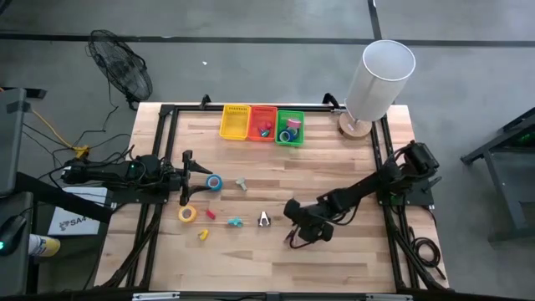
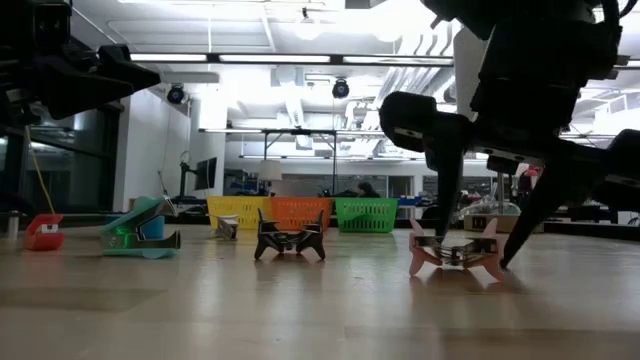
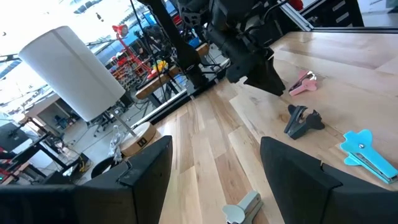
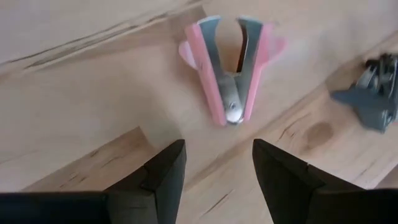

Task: Pick and place Stapler, Stapler remover, tape
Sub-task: Put the pink staple remover into the yellow basket

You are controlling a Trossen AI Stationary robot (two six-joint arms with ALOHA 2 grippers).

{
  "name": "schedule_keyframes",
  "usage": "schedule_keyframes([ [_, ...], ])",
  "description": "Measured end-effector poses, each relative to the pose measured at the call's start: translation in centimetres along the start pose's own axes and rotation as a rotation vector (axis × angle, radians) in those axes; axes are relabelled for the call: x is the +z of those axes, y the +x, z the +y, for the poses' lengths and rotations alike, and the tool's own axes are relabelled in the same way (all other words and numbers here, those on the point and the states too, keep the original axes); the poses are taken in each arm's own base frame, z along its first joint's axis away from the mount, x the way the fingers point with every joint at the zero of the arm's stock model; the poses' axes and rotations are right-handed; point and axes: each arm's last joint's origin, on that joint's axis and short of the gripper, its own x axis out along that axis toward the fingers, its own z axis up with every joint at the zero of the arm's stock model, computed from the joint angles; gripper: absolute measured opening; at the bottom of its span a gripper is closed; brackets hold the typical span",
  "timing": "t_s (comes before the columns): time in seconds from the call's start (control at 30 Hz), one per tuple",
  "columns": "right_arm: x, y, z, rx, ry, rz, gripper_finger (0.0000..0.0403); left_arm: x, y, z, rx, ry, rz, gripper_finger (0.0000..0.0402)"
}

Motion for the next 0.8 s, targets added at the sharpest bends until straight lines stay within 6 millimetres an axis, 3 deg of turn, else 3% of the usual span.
schedule_keyframes([
  [0.4,-0.1,0.1,-1.1,0.001,-0.093,-0.104,0.0181,0.0,0.0,0.0,0.000,0.000,0.000,0.0239],
  [0.8,0.4,0.5,-1.4,0.037,-0.080,-0.155,0.0181,0.0,0.0,0.0,0.000,0.000,0.000,0.0239],
])
